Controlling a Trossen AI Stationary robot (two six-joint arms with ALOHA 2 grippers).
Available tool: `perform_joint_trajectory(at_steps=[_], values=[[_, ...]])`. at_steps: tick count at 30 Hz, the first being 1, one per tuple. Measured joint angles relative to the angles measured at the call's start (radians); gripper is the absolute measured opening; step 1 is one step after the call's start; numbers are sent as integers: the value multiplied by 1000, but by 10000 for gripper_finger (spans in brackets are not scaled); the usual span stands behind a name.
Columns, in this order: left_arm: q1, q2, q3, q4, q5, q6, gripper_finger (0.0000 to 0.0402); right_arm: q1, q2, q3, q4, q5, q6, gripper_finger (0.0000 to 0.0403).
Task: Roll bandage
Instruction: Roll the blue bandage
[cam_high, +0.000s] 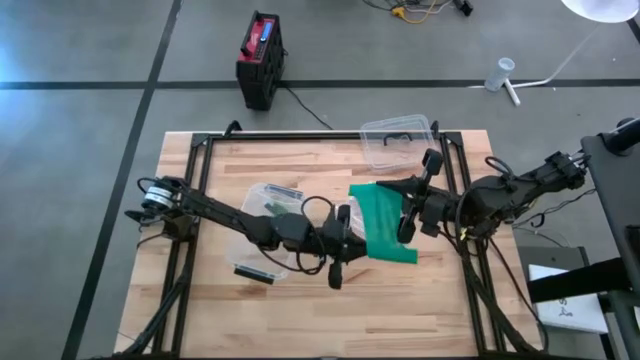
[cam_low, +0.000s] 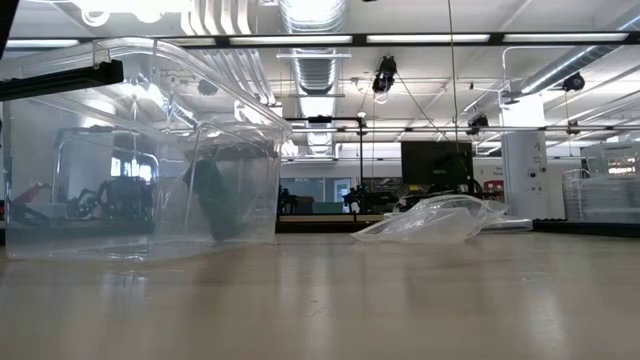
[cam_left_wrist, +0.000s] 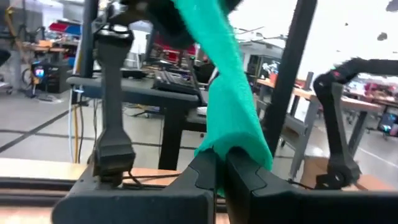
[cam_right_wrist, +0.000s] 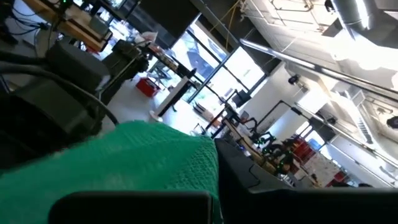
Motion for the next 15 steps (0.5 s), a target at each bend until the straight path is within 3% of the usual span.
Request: perform_joint_trajectory(at_steps=[8,15], values=[[-27,-7,0,-13,1,38,0,0,-58,0,-1,2,14,0],[-27,-7,-1,-46,-61,39,0,6,-104,0,-10,-25,36,0]])
